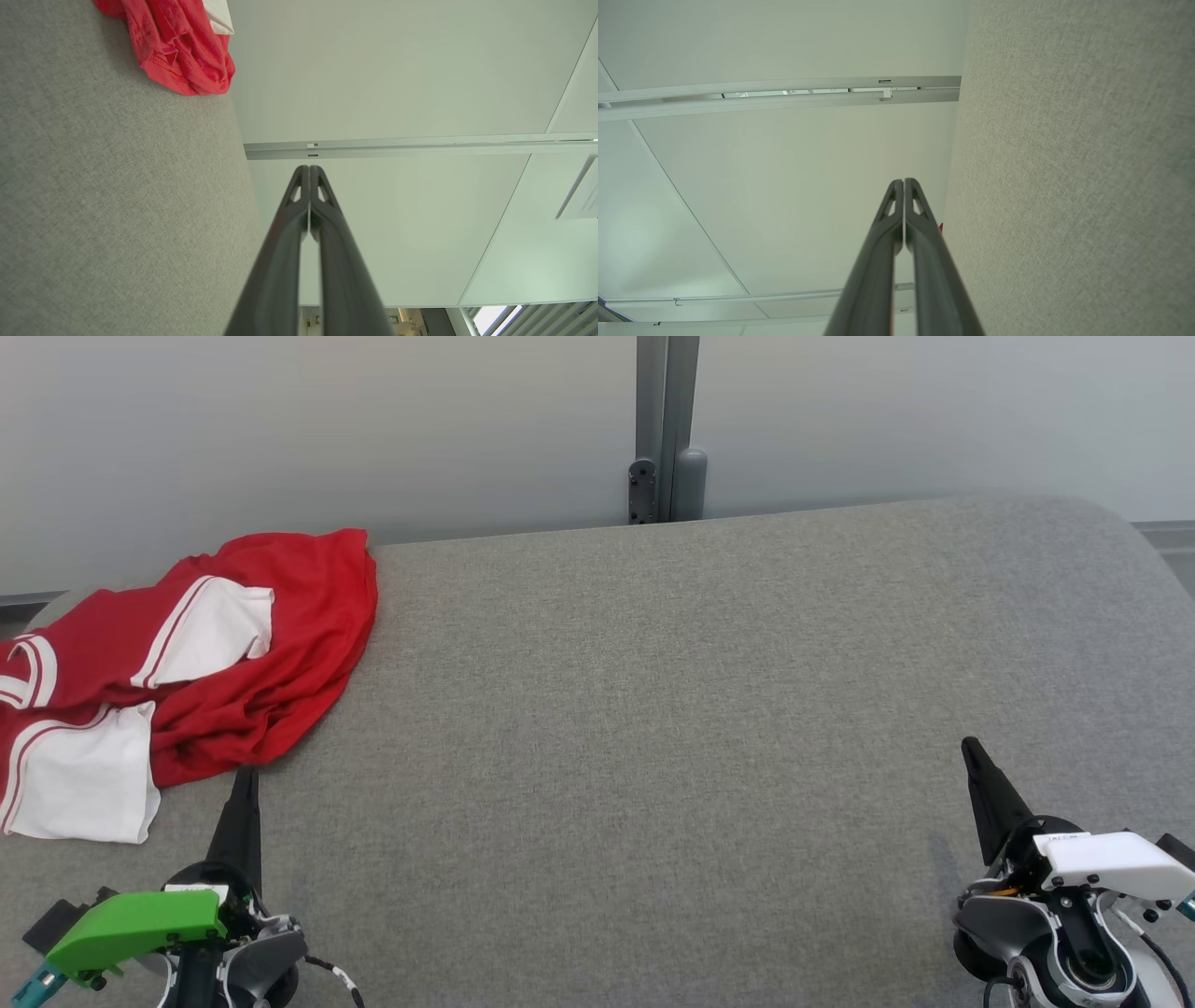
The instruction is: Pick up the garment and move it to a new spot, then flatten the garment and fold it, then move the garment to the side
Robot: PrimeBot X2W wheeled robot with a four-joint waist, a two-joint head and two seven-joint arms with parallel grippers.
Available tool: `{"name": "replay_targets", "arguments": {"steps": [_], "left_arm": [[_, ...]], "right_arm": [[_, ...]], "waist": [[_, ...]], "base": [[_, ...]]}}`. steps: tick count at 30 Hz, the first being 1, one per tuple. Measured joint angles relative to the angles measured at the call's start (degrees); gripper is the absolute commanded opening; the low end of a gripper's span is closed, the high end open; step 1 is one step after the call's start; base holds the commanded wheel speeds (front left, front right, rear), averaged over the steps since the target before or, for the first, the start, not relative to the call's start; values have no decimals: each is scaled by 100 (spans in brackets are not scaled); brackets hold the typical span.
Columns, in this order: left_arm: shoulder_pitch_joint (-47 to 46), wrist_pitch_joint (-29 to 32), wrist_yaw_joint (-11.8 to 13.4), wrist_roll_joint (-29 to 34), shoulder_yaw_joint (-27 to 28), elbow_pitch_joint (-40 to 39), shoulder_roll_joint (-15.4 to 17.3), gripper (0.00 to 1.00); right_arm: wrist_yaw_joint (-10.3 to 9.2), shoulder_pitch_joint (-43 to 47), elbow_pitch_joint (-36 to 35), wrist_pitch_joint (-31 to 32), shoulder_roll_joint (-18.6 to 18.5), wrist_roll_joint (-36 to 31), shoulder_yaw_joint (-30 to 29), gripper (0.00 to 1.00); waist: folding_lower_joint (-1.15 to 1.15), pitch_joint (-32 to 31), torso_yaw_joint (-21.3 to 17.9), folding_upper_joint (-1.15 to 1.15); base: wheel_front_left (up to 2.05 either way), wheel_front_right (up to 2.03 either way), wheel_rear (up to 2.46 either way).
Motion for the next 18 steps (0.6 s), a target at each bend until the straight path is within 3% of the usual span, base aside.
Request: {"name": "replay_targets", "arguments": {"steps": [18], "left_arm": [[0, 0, 0, 0, 0, 0, 0, 0]], "right_arm": [[0, 0, 0, 0, 0, 0, 0, 0]], "waist": [[0, 0, 0, 0]], "base": [[0, 0, 0]]}}
